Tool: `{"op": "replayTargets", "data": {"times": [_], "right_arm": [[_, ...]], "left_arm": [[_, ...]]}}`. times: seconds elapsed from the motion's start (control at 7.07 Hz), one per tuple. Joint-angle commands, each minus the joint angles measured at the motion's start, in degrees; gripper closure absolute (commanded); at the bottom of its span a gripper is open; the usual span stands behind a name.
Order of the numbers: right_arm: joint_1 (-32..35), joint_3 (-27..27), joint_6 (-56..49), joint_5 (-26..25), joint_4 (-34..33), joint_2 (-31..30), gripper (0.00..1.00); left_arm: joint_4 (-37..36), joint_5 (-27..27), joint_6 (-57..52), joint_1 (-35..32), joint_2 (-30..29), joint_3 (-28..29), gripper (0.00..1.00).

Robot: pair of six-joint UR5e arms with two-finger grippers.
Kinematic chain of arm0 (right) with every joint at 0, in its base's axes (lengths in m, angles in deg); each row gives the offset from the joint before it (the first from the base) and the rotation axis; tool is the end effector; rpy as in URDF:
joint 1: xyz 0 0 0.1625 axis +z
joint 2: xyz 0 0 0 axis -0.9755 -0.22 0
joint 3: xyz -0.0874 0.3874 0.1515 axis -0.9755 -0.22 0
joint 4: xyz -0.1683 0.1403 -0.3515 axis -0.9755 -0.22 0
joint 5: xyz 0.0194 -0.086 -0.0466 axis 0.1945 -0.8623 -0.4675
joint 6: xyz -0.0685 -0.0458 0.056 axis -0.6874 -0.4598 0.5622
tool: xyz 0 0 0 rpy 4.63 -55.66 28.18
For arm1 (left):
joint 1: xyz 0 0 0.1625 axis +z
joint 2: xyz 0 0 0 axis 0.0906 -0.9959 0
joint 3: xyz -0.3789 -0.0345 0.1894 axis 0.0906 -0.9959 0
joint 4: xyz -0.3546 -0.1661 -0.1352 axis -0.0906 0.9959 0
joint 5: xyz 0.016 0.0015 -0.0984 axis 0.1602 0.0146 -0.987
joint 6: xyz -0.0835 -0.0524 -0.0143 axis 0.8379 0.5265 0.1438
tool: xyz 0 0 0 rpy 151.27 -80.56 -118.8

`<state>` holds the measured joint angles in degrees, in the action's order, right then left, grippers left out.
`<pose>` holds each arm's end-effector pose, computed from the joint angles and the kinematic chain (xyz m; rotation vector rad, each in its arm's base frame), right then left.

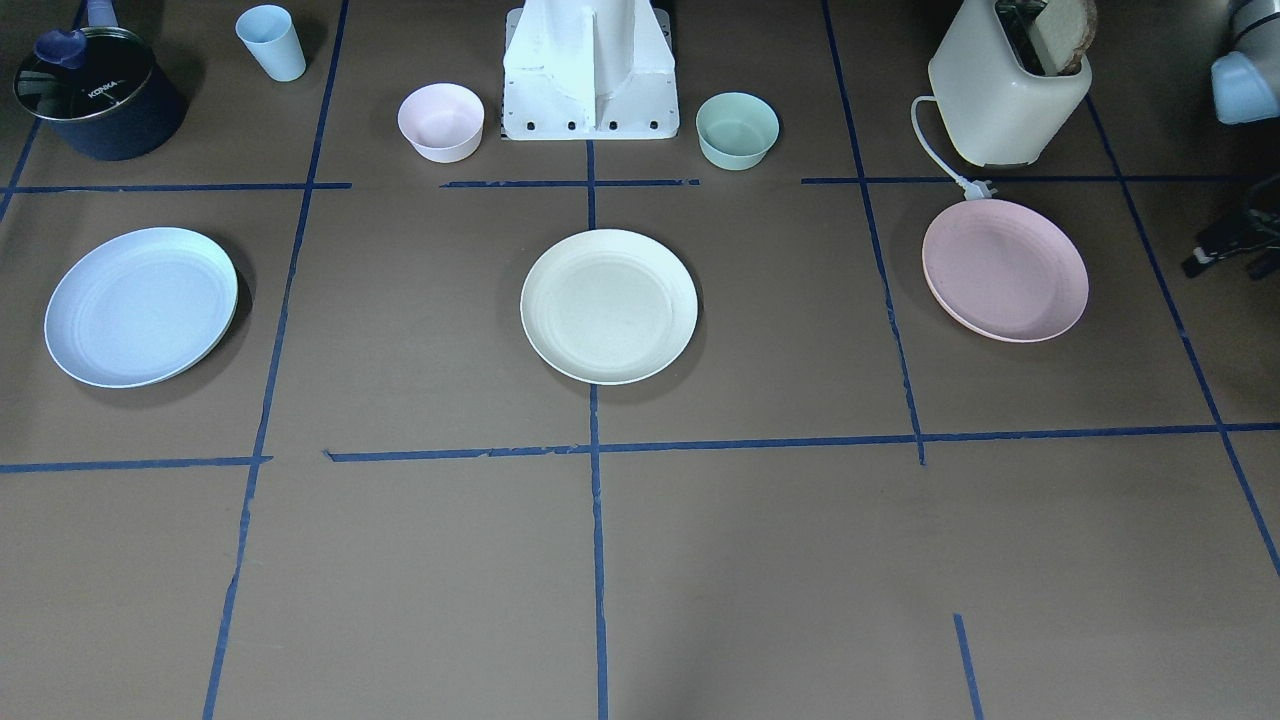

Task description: Stack three plates with pink and blue

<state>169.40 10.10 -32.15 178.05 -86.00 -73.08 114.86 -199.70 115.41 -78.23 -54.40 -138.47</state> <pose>0.0757 -0.4635 0.6421 0.0737 -0.8455 -0.0032 0.0704 -0.4406 0.6449 0.0816 0.9153 -0.0777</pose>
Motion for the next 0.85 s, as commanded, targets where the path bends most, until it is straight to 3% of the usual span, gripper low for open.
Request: {"op": "replayTargets", "data": {"times": [0.0, 0.28, 0.57, 0.71], "right_arm": [[0.0, 0.35, 0.0, 0.22, -0.08, 0.09, 0.0], [0.0, 0.35, 0.0, 0.22, -0.08, 0.09, 0.0], [0.0, 0.35, 0.09, 0.31, -0.08, 0.09, 0.0], [0.0, 0.44, 0.09, 0.57, -0.08, 0.09, 0.0]], "left_arm": [[13.77, 7.99, 13.61, 9.28, 1.49, 3.5, 0.0], [19.59, 10.47, 20.83, 14.82, 1.49, 4.49, 0.0], [19.7, 10.66, 21.12, 17.83, 1.49, 4.49, 0.0], [19.87, 10.57, 21.3, 17.93, 1.49, 4.49, 0.14]]}}
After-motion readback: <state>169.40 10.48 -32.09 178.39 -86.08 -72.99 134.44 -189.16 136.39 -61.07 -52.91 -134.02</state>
